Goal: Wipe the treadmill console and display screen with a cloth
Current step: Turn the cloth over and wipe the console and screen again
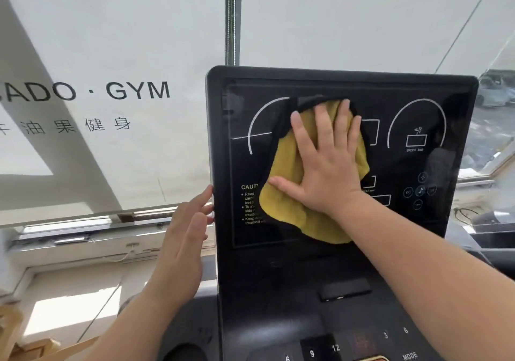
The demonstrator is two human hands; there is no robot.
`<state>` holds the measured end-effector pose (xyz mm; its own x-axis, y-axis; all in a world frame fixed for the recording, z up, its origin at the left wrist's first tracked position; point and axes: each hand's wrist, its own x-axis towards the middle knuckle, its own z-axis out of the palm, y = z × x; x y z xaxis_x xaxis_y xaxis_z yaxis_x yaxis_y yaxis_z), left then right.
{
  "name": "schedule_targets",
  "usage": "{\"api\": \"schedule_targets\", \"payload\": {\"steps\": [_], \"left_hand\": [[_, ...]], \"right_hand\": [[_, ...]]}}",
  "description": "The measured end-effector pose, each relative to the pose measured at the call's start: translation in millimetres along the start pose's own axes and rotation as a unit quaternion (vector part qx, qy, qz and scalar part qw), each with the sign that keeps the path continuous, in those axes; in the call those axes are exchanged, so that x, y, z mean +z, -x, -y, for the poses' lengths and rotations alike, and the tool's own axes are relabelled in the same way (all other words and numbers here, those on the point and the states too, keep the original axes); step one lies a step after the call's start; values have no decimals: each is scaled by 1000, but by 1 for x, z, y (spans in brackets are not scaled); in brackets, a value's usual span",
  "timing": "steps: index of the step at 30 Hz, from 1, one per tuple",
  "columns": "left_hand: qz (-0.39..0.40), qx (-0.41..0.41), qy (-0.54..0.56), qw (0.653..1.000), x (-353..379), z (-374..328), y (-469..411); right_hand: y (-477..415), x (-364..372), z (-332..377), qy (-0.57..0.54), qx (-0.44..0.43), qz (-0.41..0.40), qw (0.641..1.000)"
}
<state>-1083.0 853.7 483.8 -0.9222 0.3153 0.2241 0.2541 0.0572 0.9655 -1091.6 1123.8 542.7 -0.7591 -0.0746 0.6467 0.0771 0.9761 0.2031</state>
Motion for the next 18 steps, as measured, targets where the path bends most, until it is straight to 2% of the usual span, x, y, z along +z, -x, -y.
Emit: {"api": "schedule_targets", "payload": {"steps": [4, 8, 14, 18], "left_hand": [[3, -5, -1, 1000, 0, 0, 1], [-9, -4, -13, 1000, 2, 3, 1], [-27, 1, 16, 1000, 2, 9, -5], [-21, -8, 25, 999, 2, 9, -6]], "right_hand": [[-57, -15, 14, -28, 3, -51, 998], [-62, -17, 54, -46, -30, -60, 997], [10, 5, 82, -39, -80, 25, 996], [61, 23, 56, -19, -101, 37, 994]]}}
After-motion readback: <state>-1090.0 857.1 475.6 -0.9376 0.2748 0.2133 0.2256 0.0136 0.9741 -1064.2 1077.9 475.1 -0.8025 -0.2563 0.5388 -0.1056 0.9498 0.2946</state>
